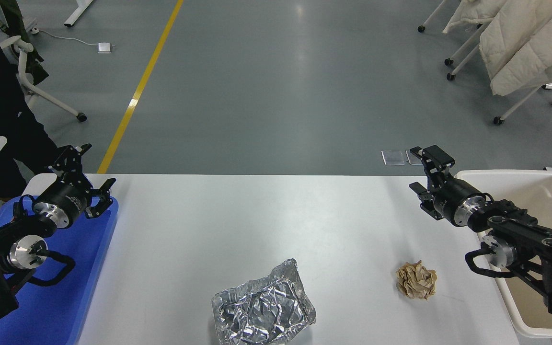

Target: Clean the table surface

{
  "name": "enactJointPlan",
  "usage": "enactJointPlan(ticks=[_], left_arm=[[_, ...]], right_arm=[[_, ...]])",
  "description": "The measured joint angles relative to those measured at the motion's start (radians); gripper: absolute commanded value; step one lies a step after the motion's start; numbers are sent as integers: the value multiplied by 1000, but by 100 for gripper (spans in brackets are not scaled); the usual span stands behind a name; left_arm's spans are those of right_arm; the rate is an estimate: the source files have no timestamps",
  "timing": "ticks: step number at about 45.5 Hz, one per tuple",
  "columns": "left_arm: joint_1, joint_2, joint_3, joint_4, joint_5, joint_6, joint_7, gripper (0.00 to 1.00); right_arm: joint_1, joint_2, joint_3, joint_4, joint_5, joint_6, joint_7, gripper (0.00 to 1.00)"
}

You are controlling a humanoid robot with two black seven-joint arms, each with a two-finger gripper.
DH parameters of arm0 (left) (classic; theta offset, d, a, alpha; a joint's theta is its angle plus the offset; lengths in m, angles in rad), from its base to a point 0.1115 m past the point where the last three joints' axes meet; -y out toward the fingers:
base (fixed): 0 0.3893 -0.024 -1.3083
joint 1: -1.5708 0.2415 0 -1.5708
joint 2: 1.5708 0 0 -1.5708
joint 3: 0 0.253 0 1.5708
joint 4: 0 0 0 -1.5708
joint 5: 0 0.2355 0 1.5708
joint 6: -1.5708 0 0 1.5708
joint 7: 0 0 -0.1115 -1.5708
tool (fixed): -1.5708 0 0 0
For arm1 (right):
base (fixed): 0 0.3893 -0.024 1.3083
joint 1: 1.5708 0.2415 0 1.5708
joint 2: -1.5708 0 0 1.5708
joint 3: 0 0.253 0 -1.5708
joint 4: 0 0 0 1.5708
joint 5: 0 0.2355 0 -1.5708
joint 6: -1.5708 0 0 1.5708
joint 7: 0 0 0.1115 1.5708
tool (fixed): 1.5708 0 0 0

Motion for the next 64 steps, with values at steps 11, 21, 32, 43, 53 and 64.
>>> enactJointPlan(ticks=[11,21,32,43,53,64], left_arm=[[0,0,0,0,0,0,0,100],[0,0,0,0,0,0,0,100],[0,0,0,0,0,0,0,100],[0,0,0,0,0,0,0,100],[0,0,0,0,0,0,0,100],[0,0,0,0,0,0,0,100]], right_arm=[[-4,-75,-54,76,0,9,-2,100],[2,-208,-129,208,-14,22,-21,100],[9,-318,-224,298,-27,65,-68,100],[12,-427,-292,426,-31,90,-106,100],[34,-513,-313,578,-31,97,-175,100],[79,-586,-321,725,-33,100,-314,100]])
